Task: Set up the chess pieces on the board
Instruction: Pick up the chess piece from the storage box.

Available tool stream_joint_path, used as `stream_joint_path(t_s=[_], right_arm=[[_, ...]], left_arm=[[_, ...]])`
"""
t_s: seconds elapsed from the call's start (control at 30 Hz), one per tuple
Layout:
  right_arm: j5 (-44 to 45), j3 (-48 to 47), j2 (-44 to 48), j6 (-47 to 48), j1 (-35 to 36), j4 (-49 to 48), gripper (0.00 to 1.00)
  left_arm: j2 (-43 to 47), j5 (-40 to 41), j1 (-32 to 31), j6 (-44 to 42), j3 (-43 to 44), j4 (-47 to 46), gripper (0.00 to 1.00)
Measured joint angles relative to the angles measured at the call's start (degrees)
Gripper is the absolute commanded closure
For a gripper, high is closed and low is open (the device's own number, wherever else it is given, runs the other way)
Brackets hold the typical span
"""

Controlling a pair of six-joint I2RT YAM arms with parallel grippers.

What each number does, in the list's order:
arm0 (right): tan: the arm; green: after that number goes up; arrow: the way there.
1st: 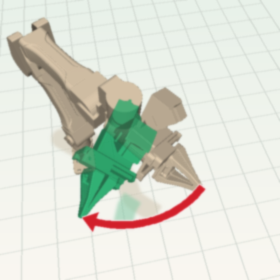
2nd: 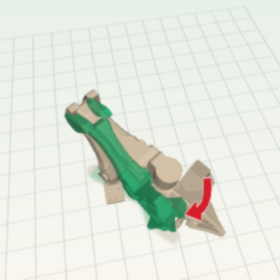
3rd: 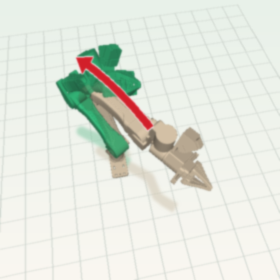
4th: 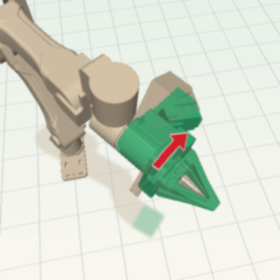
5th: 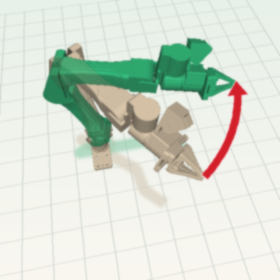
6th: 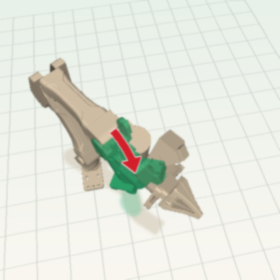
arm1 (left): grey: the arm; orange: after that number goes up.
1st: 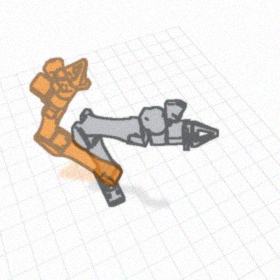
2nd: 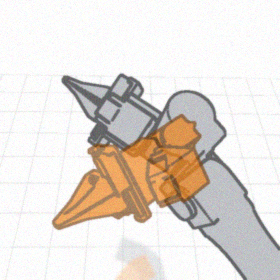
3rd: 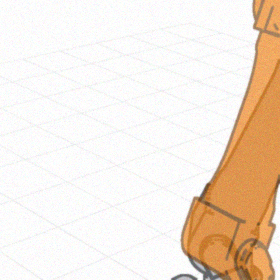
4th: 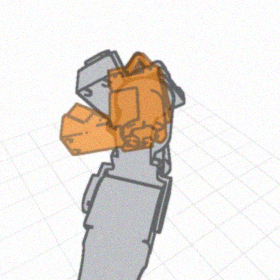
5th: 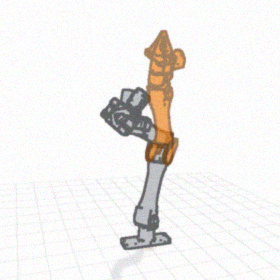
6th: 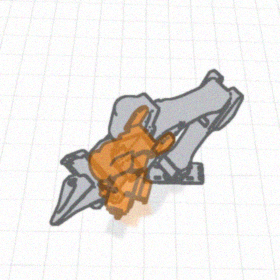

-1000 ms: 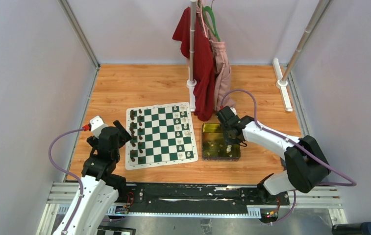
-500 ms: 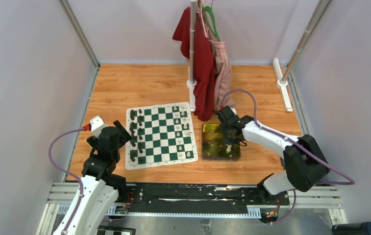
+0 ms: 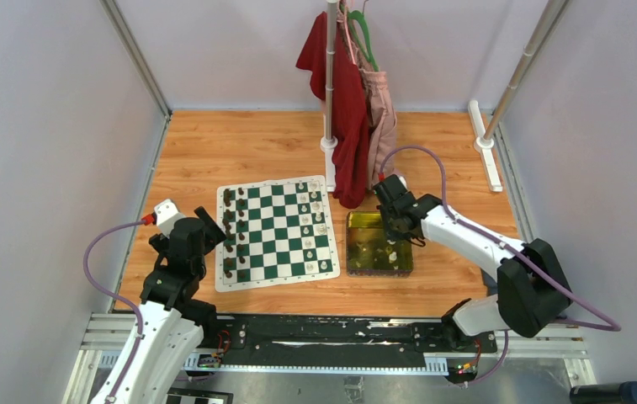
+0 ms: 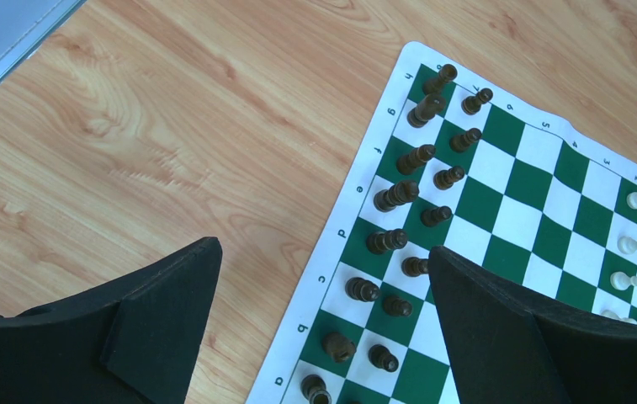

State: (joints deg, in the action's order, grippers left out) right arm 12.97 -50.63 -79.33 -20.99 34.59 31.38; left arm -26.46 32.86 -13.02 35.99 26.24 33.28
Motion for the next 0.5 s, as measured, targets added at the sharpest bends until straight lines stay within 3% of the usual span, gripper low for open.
stream_joint_path(t_s=[0.33, 0.5], right_arm=[[-1.25, -4.22, 1.38, 1.36, 0.70, 1.51, 1.00], [-1.31, -8.35, 1.38, 1.44, 4.83, 3.21, 1.00]], left_arm=[[0.02, 0.02, 0.00, 0.02, 0.00, 0.02, 0.00], [0.39, 0.31, 0.00, 0.24, 0.00, 0.02, 0.00]])
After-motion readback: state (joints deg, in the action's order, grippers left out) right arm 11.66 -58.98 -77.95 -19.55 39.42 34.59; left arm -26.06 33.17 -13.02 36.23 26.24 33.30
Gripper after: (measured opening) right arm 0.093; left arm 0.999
